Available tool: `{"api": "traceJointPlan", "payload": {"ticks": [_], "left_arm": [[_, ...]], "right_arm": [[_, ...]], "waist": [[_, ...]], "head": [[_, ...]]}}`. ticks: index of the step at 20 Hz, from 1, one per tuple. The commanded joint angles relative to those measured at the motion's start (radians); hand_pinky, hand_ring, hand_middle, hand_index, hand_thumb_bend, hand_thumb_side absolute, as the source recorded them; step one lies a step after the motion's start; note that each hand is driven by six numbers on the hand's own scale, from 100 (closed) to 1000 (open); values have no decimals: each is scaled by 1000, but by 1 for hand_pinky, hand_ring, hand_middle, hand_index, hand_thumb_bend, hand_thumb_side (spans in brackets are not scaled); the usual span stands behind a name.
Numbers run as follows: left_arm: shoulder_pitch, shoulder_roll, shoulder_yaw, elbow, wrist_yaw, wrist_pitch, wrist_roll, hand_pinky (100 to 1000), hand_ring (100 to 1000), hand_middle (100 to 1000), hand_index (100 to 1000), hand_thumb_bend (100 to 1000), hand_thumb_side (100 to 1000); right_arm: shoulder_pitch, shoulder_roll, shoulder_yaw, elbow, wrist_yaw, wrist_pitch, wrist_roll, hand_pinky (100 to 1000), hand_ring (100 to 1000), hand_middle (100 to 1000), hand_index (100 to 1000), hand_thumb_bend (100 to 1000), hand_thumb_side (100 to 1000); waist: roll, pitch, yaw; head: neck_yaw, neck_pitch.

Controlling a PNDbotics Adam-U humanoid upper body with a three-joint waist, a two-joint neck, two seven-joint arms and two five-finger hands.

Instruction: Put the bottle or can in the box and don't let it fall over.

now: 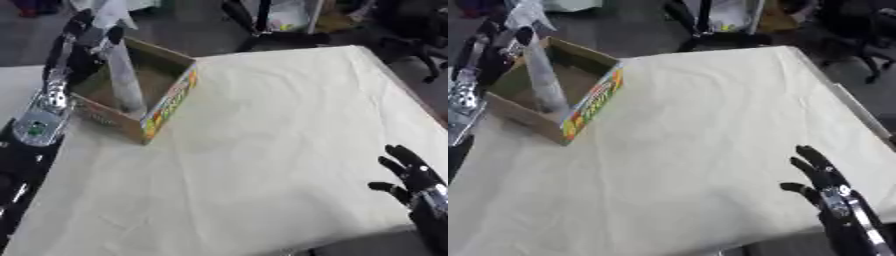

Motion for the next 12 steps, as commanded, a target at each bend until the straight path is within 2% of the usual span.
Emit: {"api": "traceJointPlan", "payload": {"ticks": [1,2,4,7,10,12], "left_arm": [[82,62,22,-162,-6,47,-4,644,1000,979,848,569,759],[138,71,37,-221,2,56,11,641,1000,977,847,564,756],[243,72,74,-335,35,61,54,586,1000,945,826,472,744],[396,41,134,-471,94,60,147,553,1000,931,805,395,729],[514,-35,183,-558,117,40,211,544,1000,931,796,359,731],[566,-99,203,-587,119,22,218,537,1000,929,796,345,736]], "right_arm": [[-1,-12,-11,-15,6,-3,-7,744,1000,1000,1000,100,821],[1,-12,-12,-16,7,-3,-8,744,1000,1000,1000,100,821],[5,-13,-17,-16,9,-3,-12,744,1000,1000,1000,100,822],[6,-12,-22,-17,11,-3,-19,744,1000,1000,1000,100,824],[3,-9,-23,-16,8,-2,-21,744,1000,1000,1000,100,828],[4,-8,-23,-14,7,-1,-20,744,1000,1000,1000,100,832]], "waist": [[2,-18,12],[2,-17,21],[2,-17,41],[2,-18,75],[-1,-18,105],[-2,-21,119]], "head": [[-14,-2],[-18,-2],[-21,1],[-28,7],[-32,12],[-30,16]]}}
